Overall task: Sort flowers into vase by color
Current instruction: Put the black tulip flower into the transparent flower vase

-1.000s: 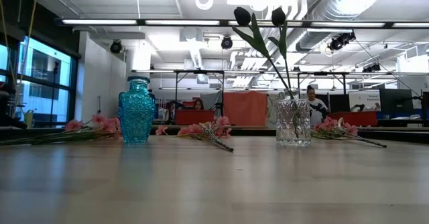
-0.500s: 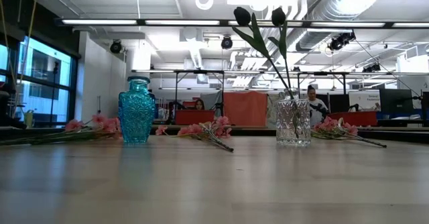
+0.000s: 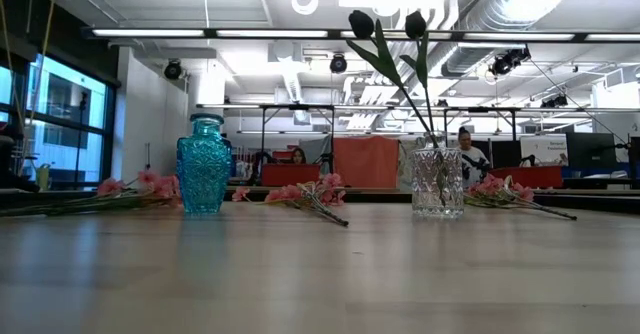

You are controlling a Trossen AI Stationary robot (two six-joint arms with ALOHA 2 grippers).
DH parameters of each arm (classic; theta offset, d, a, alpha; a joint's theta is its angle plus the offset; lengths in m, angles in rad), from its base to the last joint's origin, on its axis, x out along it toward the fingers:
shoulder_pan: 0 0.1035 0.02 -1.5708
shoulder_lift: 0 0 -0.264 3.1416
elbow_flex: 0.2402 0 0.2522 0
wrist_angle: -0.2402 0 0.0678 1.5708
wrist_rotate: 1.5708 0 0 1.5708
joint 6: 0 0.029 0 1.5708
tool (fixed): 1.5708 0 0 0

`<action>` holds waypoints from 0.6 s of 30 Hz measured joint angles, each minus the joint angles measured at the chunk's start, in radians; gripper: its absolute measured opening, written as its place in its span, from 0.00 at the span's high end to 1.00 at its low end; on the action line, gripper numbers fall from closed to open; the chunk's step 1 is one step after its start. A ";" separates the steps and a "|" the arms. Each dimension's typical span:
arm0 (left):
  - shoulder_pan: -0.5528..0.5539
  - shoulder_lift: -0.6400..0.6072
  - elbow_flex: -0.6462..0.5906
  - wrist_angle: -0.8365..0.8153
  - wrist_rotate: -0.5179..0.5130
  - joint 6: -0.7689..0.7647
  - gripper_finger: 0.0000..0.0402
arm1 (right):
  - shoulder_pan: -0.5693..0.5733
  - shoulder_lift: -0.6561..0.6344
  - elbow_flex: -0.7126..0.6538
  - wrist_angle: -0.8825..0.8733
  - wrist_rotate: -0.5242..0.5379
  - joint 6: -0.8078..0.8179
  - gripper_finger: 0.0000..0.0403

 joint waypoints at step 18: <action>0.012 -0.071 0.000 -0.185 -0.076 0.063 0.92 | -0.024 -0.064 -0.001 -0.130 -0.013 -0.064 0.99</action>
